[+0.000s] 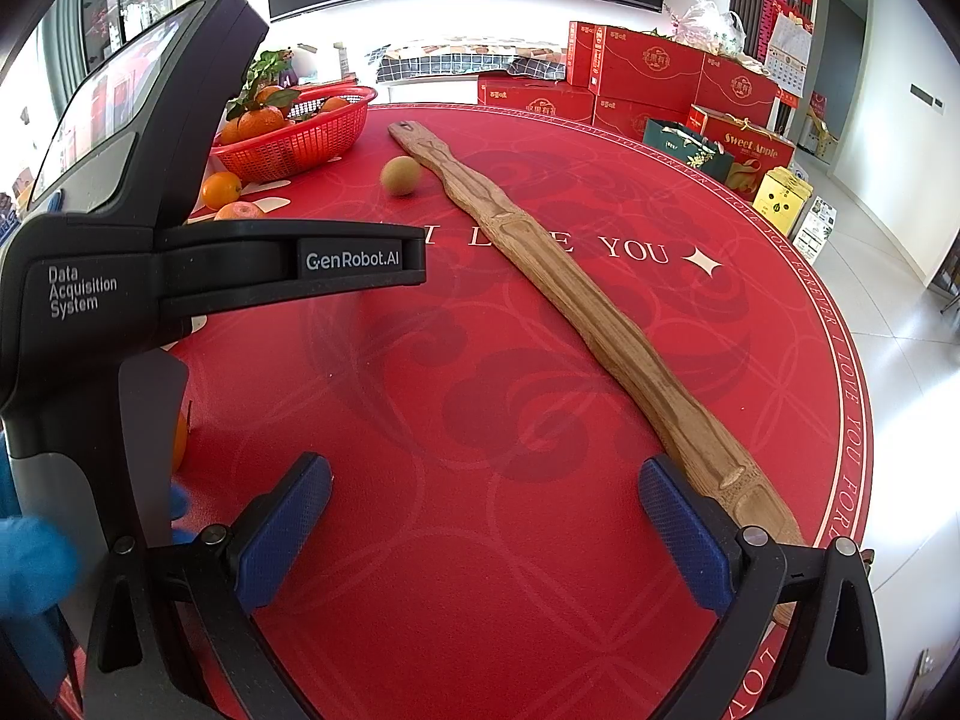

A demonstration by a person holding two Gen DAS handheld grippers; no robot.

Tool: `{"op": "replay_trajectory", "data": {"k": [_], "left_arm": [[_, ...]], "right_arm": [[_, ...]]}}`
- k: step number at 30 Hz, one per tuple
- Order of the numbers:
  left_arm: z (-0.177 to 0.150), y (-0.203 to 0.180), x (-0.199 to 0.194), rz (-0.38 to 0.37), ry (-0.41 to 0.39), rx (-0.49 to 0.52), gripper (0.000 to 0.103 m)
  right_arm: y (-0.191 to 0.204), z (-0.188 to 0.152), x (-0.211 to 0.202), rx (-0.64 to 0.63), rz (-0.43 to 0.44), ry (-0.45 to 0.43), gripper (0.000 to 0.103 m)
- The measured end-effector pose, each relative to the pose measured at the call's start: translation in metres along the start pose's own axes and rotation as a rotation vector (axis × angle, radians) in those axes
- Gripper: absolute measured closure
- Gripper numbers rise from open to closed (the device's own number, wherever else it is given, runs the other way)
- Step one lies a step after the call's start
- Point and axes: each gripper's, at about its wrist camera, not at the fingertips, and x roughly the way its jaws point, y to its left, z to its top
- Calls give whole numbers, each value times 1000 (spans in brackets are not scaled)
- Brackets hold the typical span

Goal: Organize fruits
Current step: 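Move both tools toward the scattered fruits beside the white tray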

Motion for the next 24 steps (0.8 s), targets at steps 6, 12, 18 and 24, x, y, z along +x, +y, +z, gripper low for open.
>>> {"op": "replay_trajectory", "data": {"k": [6,12,18,24], "left_arm": [[1,0,0,-4,9,9,0],[1,10,-20,-38,12,99,0],[-13,71,-67,-2,-95,96,0],[-45,137,-66,25,-42,58,0]], "right_arm": [[0,0,0,0,0,0,0],[0,0,0,-2,-1,0,0],[0,-1,0,-2,0,0,0],[0,-1,0,-2,0,0,0]]}}
